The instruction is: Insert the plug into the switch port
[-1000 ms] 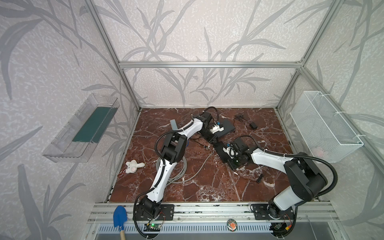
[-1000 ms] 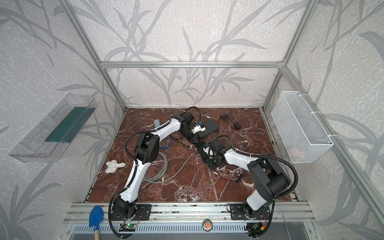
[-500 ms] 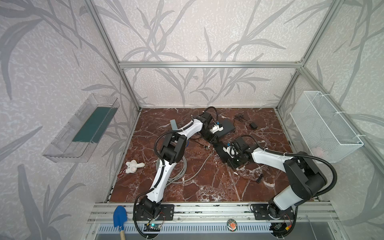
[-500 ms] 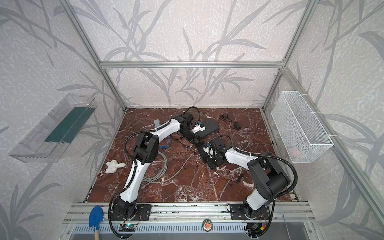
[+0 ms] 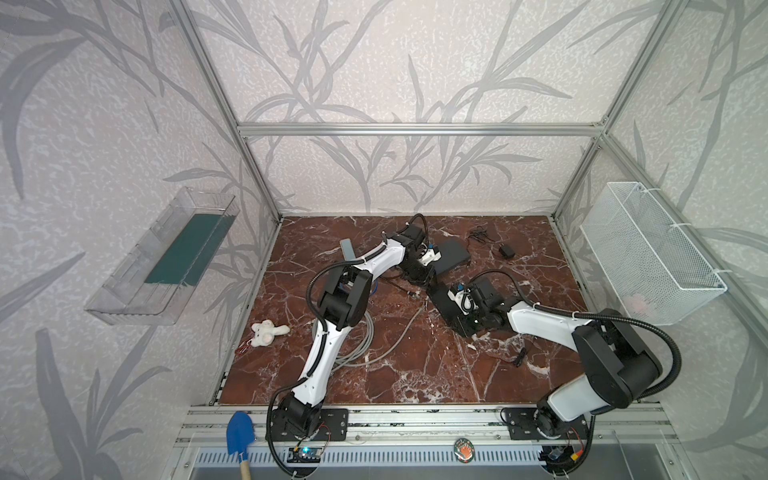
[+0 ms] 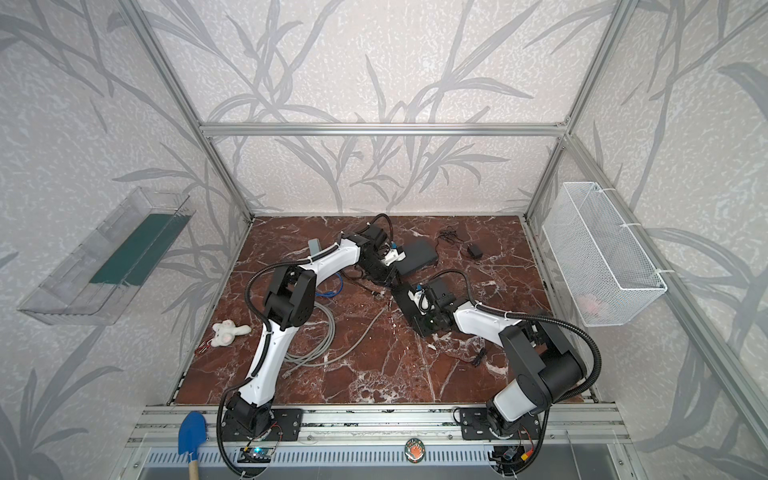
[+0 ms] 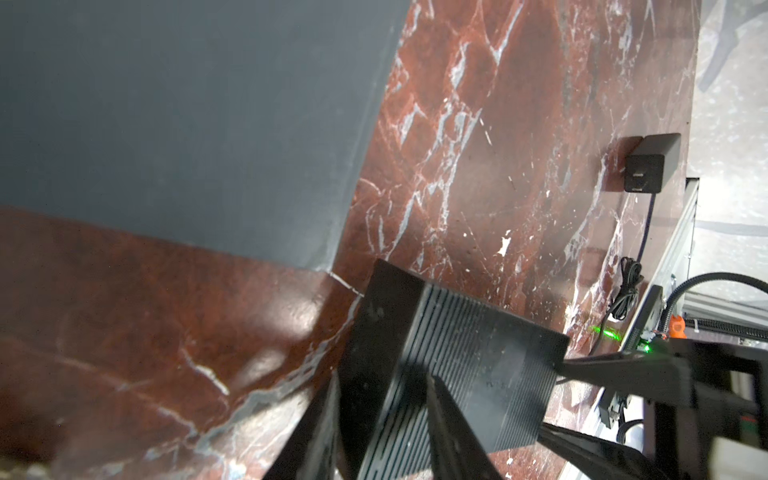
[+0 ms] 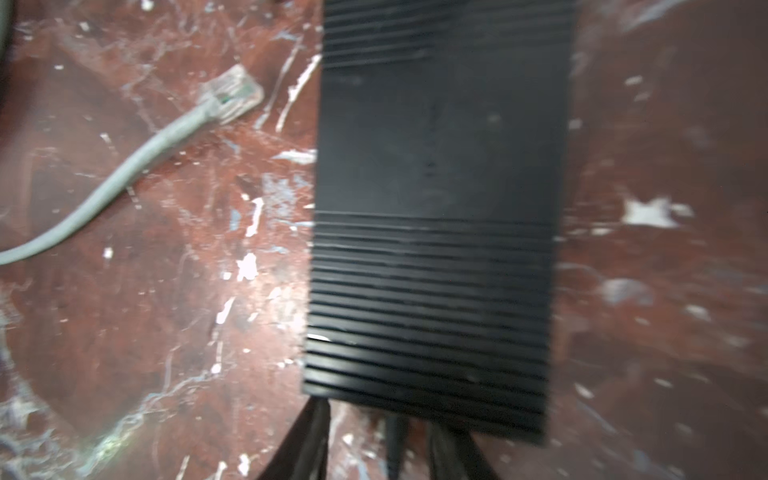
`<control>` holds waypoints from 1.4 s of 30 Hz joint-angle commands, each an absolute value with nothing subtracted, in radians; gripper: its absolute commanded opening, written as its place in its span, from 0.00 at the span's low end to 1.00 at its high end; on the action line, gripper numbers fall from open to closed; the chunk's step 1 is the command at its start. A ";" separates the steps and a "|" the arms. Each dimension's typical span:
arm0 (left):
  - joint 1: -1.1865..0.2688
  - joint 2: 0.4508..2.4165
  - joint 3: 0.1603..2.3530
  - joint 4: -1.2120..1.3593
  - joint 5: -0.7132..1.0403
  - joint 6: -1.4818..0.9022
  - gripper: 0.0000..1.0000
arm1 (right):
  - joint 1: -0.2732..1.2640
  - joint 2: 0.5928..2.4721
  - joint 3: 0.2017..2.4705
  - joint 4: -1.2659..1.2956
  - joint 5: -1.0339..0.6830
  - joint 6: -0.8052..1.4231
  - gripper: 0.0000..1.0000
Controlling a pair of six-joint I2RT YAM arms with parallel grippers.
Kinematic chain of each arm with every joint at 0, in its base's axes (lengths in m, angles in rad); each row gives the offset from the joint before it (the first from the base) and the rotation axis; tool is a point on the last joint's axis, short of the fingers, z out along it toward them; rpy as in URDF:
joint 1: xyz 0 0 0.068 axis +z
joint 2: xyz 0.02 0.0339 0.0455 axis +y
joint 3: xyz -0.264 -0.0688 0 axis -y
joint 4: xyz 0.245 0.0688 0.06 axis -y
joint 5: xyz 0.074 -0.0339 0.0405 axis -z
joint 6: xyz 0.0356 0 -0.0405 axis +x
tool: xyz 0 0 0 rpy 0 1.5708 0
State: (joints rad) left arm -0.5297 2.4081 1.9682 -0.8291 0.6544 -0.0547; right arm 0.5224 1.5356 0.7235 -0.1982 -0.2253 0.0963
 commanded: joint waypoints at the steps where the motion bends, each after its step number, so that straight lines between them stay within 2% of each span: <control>1: -0.565 2.519 1.899 -0.962 0.437 -0.094 0.37 | 0.512 1.453 0.746 -0.210 -0.195 0.108 0.42; 6: -0.564 2.514 1.920 -0.960 0.431 -0.107 0.38 | 0.472 1.390 0.700 -0.228 -0.206 0.184 0.42; 10: -0.563 2.513 1.927 -0.956 0.427 -0.116 0.38 | 0.446 1.396 0.684 -0.206 -0.256 0.203 0.29; 14: -0.564 2.513 1.930 -0.954 0.428 -0.113 0.39 | 0.445 1.430 0.686 -0.193 -0.316 0.214 0.22; 31: -0.564 2.511 1.942 -0.953 0.426 -0.112 0.39 | 0.446 1.506 0.640 -0.106 -0.355 0.273 0.16; 42: -0.567 2.507 1.941 -0.961 0.466 -0.095 0.39 | 0.446 1.507 0.635 -0.100 -0.298 0.302 0.06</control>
State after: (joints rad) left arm -0.5423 2.4073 1.9949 -0.8593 0.6022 -0.1131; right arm 0.4458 1.5074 0.6453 -0.1154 -0.3485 0.2729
